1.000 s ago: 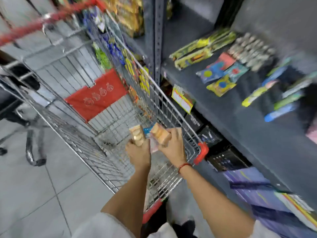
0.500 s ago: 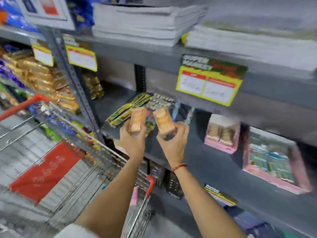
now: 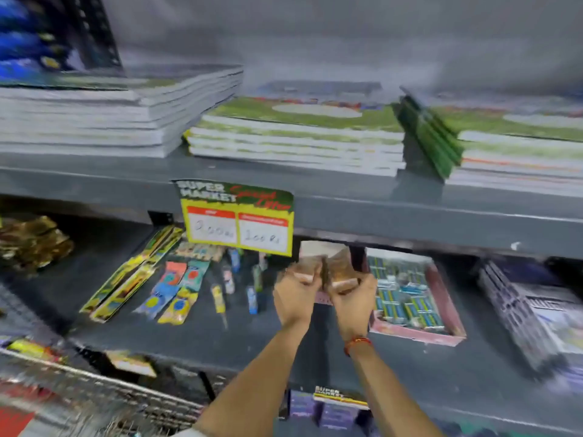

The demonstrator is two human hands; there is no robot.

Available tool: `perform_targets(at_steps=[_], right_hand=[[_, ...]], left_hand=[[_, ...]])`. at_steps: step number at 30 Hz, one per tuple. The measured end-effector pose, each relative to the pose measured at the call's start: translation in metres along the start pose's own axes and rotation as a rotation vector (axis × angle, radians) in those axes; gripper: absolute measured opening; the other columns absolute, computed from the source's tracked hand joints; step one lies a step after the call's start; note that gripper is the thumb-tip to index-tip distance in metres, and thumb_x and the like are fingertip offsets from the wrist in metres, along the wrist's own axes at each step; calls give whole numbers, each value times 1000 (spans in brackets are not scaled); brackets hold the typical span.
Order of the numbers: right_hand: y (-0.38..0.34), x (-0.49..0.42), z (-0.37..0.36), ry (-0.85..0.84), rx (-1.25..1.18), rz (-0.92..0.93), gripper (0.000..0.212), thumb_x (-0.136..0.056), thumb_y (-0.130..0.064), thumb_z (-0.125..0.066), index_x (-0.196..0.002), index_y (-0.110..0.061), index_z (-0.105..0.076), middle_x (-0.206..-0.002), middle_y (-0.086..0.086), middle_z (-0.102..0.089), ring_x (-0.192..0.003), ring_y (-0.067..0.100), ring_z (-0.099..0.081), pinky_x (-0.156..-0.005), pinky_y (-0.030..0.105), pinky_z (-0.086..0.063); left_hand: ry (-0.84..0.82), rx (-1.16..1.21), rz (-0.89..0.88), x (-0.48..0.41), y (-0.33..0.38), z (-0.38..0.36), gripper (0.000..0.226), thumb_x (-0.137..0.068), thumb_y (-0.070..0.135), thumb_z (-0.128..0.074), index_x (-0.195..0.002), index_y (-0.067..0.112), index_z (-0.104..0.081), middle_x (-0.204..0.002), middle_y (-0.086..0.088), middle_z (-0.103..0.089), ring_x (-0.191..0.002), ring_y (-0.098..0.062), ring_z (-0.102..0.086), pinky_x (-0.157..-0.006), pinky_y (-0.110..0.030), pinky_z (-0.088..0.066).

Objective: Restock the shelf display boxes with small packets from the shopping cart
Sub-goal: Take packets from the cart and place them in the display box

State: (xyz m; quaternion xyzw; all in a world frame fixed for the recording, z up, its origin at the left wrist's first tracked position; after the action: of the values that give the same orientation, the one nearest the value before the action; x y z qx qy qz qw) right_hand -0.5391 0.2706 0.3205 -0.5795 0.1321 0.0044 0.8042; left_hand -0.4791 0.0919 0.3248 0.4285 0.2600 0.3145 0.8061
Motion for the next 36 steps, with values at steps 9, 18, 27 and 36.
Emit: perform_targets(at_steps=[9, 18, 27, 36], right_hand=[[8, -11, -28, -249, 196, 32, 53, -78, -6, -69, -128, -4, -51, -134, 19, -43, -117, 31, -50, -95, 17, -35], [12, -18, -43, -339, 574, 113, 46, -90, 2, -40, -133, -12, -45, -140, 14, -43, -108, 35, -61, -88, 42, -53], [16, -13, -63, -432, 960, 210, 38, -87, 6, -46, -123, -4, -50, -120, 16, -61, -124, 31, -43, -83, 40, -54], [-13, -5, -53, -290, 864, 312, 37, -81, 4, -52, -118, -1, -55, -124, 21, -58, -112, 40, -50, -81, 45, -53]], left_hand=[[-169, 101, -15, -13, 4, -45, 40, -81, 21, -67, -117, 6, -61, -124, -13, -53, -112, -24, -56, -90, -18, -39], [-278, -487, -300, -21, 5, -57, 45, -87, 8, -54, -131, 16, -50, -139, -5, -48, -108, -30, -61, -85, -39, -52], [-235, -982, -563, -25, 18, -58, 23, -81, 16, -63, -102, 14, -71, -114, -1, -67, -112, -26, -52, -84, -36, -45], [-227, -842, -581, -16, 24, -40, 33, -78, 18, -66, -110, 14, -64, -123, -4, -58, -113, -27, -52, -88, -39, -44]])
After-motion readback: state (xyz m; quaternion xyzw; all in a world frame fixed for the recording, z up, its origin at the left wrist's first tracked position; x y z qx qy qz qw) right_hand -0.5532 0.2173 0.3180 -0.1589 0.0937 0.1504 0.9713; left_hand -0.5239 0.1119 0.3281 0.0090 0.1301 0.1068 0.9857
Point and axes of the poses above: each hand's wrist, its own x-axis away from the middle knuckle, its own z-axis out of the back of the hand, y = z × x, the point moved 10 cm from there along -x, towards the middle knuckle
